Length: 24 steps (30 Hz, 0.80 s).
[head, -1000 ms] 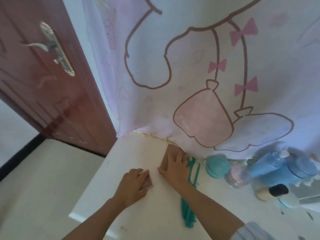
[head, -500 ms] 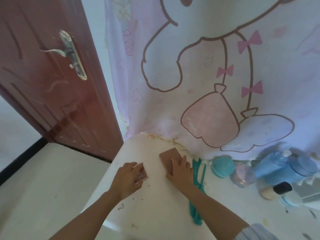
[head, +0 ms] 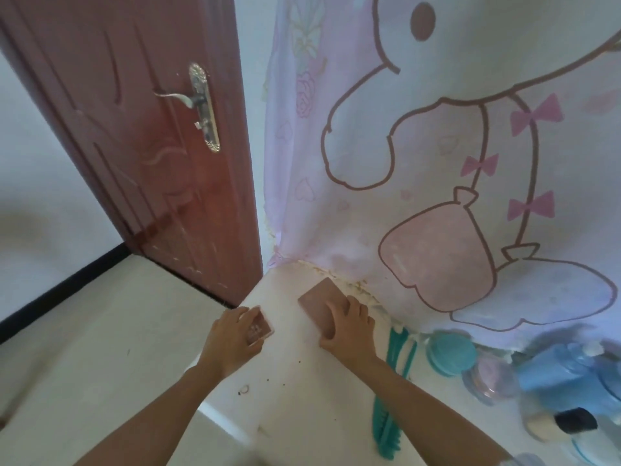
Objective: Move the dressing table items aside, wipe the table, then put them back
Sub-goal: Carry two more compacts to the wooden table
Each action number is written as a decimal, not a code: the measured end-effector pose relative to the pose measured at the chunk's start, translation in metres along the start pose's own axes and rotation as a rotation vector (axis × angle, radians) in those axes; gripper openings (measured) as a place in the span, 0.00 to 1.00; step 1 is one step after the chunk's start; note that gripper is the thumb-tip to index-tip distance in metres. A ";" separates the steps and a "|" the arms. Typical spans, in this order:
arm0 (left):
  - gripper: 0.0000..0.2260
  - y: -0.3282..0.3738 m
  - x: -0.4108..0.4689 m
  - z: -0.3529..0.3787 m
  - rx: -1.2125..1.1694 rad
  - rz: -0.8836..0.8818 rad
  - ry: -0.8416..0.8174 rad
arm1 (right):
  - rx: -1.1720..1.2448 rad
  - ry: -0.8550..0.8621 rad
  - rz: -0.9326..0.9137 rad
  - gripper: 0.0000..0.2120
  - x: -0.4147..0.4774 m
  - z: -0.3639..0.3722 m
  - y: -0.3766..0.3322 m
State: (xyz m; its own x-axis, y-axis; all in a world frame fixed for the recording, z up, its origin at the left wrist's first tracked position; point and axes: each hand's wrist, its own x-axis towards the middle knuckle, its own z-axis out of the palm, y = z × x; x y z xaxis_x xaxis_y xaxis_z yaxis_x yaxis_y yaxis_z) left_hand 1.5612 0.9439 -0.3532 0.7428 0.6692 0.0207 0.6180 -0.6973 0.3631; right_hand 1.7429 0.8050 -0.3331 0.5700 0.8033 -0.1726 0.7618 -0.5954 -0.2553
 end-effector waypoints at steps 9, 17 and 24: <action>0.25 -0.037 -0.066 -0.032 -0.074 -0.309 0.129 | 0.030 0.055 -0.310 0.28 0.008 0.004 -0.070; 0.29 -0.099 -0.139 -0.072 -0.090 -0.492 0.269 | -0.006 0.051 -0.547 0.26 -0.010 0.015 -0.171; 0.26 -0.176 -0.239 -0.139 -0.014 -0.588 0.332 | -0.052 0.023 -0.698 0.29 -0.063 0.036 -0.304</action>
State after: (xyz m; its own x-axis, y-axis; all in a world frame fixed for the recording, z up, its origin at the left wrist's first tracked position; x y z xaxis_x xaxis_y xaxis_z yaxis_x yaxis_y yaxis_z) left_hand 1.2393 0.9424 -0.2929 0.1638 0.9814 0.1006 0.8900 -0.1910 0.4139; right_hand 1.4642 0.9363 -0.2792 -0.0520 0.9980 0.0353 0.9656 0.0593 -0.2532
